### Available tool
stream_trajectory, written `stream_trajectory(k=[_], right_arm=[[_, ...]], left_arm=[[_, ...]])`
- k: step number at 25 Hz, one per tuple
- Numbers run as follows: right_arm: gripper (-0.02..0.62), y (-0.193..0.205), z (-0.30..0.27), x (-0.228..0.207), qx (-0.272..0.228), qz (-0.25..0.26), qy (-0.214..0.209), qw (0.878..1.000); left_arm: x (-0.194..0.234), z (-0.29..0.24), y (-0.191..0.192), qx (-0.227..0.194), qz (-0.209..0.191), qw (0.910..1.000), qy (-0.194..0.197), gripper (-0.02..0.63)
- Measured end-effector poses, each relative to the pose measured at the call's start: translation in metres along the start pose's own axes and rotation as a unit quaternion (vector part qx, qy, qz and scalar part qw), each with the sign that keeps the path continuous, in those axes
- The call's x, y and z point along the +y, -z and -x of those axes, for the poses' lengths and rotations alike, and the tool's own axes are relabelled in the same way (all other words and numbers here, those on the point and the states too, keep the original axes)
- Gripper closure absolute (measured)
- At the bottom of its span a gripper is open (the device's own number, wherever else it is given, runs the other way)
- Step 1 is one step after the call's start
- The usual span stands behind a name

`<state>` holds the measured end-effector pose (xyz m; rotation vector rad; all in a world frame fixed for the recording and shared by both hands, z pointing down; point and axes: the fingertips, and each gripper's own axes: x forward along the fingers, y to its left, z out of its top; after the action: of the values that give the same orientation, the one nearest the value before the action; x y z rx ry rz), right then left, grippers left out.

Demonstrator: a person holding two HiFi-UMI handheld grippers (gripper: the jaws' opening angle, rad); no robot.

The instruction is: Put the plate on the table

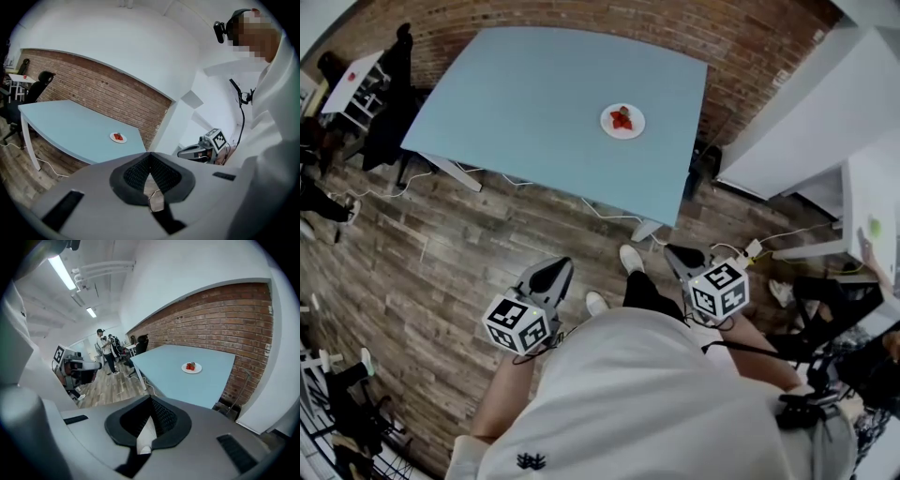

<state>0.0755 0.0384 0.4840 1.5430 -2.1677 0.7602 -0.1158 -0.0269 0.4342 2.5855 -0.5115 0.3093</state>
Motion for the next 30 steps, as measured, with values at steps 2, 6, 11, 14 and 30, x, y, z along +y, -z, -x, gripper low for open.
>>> stream_trajectory(k=[2, 6, 11, 14, 30], right_arm=[[0.588, 0.003, 0.004, 0.01, -0.003, 0.007, -0.005, 1.0], [0.589, 0.005, 0.01, 0.018, -0.008, 0.009, -0.009, 1.0], [0.589, -0.005, 0.008, 0.03, -0.019, 0.022, -0.011, 1.0], [0.589, -0.01, -0.001, 0.039, -0.016, 0.03, -0.017, 0.999], [0.589, -0.015, 0.006, 0.044, -0.019, 0.04, -0.022, 0.999]], left_arm=[[-0.005, 0.002, 0.003, 0.0, 0.001, 1.0, 0.002, 0.606], [-0.014, 0.007, 0.012, 0.002, 0.001, 1.0, 0.007, 0.606], [-0.009, 0.023, 0.019, 0.002, 0.006, 1.0, 0.004, 0.606], [0.0, 0.032, 0.017, 0.001, 0.011, 0.9999, -0.003, 0.606], [-0.013, 0.024, 0.016, 0.008, 0.012, 0.9999, -0.001, 0.606]])
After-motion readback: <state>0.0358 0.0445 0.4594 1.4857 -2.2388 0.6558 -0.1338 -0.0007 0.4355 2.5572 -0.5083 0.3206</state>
